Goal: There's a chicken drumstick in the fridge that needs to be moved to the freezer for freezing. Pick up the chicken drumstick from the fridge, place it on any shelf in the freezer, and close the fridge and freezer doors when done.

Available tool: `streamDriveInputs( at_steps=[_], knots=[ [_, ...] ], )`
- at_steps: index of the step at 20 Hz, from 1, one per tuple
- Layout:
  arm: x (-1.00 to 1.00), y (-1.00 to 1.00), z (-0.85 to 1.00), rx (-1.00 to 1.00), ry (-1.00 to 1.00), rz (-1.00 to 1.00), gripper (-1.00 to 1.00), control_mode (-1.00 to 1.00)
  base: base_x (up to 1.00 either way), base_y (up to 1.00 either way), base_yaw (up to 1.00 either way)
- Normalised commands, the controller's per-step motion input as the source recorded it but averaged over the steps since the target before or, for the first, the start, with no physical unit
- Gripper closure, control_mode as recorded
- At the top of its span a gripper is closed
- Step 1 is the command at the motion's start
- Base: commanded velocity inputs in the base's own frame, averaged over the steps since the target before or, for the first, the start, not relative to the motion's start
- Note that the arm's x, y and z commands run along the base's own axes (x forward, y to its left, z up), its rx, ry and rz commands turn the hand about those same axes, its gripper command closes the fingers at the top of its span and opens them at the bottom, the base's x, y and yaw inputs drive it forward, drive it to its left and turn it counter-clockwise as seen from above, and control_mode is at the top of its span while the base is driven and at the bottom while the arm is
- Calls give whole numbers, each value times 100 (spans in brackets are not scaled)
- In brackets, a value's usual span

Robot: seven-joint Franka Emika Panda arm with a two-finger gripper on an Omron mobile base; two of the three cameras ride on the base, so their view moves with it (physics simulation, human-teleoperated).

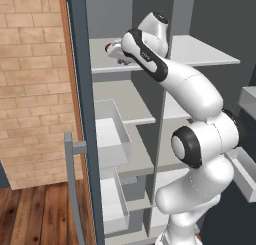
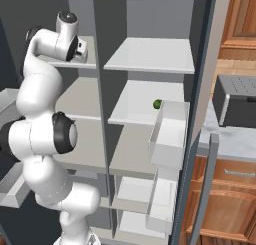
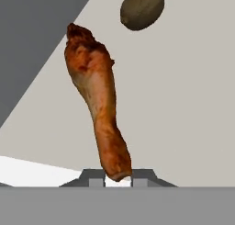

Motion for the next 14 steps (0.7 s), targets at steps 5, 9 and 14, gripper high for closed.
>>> streamDriveInputs(
  at_steps=[5,9,14],
  knots=[
    [29,0,-17,-2,0,0,100,-100,0,0,0],
    [27,2,-27,-3,0,0,100,-100,0,0,0],
    [4,7,-14,-2,0,0,-100,-100,0,0,0]
  ],
)
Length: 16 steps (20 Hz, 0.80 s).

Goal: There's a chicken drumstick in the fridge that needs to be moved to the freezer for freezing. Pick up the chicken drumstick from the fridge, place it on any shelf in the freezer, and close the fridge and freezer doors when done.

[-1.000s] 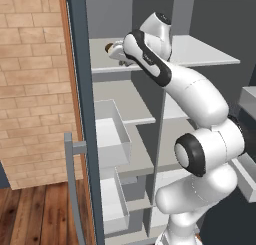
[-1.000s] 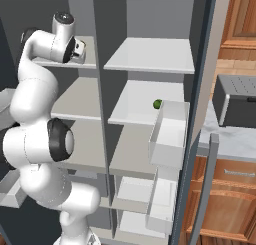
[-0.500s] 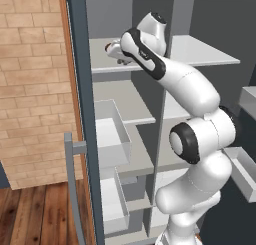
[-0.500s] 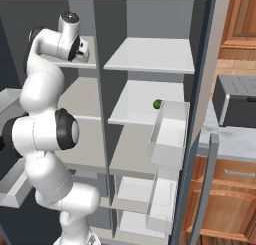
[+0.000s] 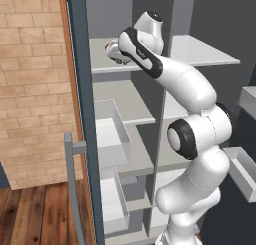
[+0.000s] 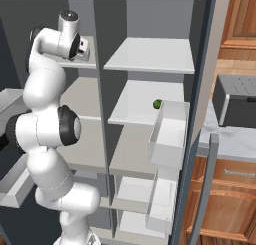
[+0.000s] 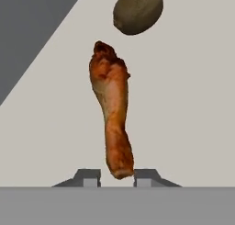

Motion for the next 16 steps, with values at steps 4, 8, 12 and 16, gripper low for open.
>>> streamDriveInputs(
  at_steps=[4,8,12,16],
  knots=[
    [2,0,0,0,0,0,-100,-100,0,0,0],
    [-1,0,0,0,0,0,-100,-100,0,0,0],
    [-22,-2,0,0,-2,0,-100,-100,0,0,0],
    [-52,-2,0,0,0,0,-100,-100,0,0,0]
  ],
)
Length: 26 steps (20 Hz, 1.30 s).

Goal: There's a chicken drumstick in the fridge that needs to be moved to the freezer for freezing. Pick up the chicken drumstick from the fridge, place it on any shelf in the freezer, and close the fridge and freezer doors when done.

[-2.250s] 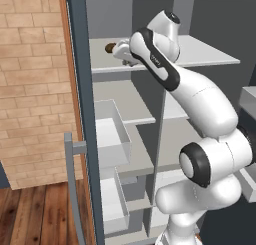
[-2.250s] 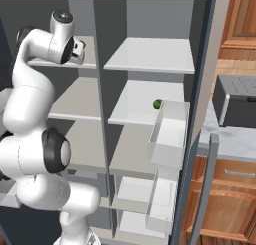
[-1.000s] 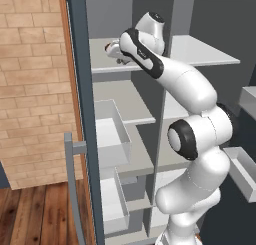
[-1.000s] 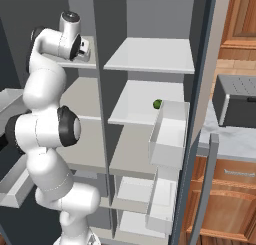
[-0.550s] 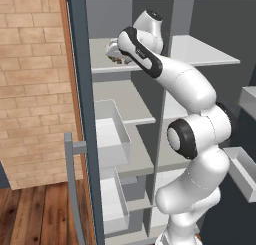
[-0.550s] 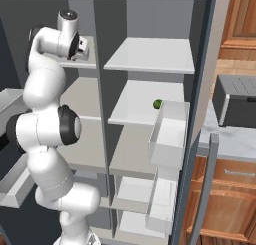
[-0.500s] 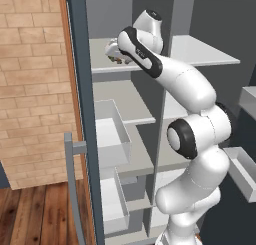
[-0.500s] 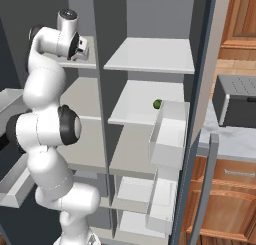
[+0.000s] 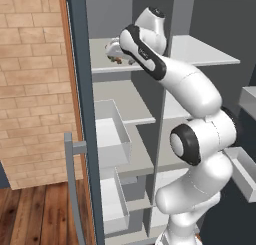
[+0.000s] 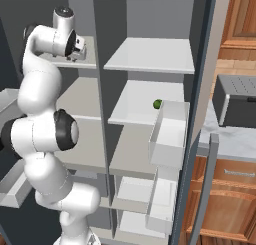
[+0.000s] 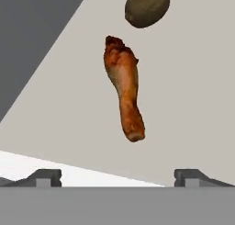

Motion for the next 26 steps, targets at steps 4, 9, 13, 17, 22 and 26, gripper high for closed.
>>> streamDriveInputs(
  at_steps=[4,9,13,17,22,26],
  knots=[
    [-79,-25,0,0,0,0,-100,-100,0,0,0],
    [-97,-19,0,0,0,0,-100,-100,0,0,0],
    [-97,-61,0,0,0,0,-100,-100,0,0,0],
    [-100,-72,-6,0,0,0,-100,-100,0,0,0],
    [-87,-59,-20,-1,0,0,-100,-100,0,0,0],
    [-70,-56,-18,-2,-2,0,-100,-100,0,0,0]
  ],
)
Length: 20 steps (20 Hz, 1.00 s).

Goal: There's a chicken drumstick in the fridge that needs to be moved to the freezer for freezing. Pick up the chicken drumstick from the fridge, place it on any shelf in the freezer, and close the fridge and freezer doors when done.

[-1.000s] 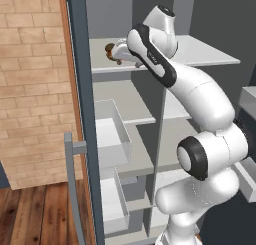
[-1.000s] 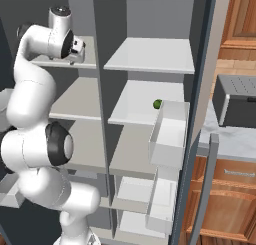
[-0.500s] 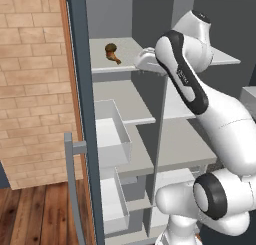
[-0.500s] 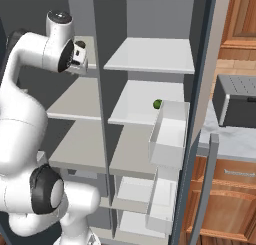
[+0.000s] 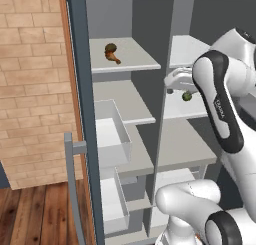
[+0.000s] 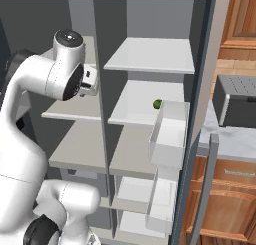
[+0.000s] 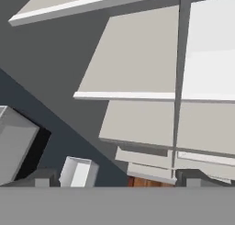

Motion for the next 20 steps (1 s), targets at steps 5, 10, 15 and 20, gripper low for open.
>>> streamDriveInputs(
  at_steps=[5,10,15,20],
  knots=[
    [-22,-10,-17,-3,0,-4,-100,-100,0,0,0],
    [-16,-18,-4,-1,1,-11,-100,-100,0,0,0],
    [-7,-13,0,0,3,-6,-100,-100,0,0,0],
    [-15,-3,-5,0,5,-3,-100,-100,0,0,0]
  ],
)
